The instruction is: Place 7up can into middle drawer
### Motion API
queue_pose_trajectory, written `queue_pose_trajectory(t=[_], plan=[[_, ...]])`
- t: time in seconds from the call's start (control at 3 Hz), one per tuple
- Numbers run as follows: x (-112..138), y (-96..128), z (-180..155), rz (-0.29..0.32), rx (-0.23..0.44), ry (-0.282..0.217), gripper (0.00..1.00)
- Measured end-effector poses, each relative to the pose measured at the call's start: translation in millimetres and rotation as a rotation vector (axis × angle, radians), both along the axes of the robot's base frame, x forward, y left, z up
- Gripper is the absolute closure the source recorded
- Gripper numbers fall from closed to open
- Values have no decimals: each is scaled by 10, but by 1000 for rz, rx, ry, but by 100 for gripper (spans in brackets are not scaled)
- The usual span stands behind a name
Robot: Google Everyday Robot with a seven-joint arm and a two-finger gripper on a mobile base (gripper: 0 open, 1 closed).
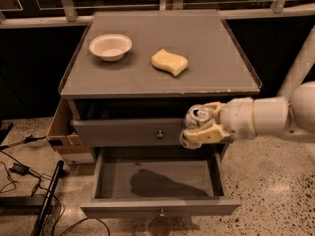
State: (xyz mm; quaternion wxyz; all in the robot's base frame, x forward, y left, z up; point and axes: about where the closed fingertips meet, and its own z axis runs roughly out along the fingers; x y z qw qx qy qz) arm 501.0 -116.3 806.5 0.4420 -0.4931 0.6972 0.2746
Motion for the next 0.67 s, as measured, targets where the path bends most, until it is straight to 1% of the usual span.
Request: queue_pose_trajectory(t=[0.33,0.67], plan=[[-87,171,-872,-7,-37,0,100],[-88,172,-871,-6,-37,0,100]])
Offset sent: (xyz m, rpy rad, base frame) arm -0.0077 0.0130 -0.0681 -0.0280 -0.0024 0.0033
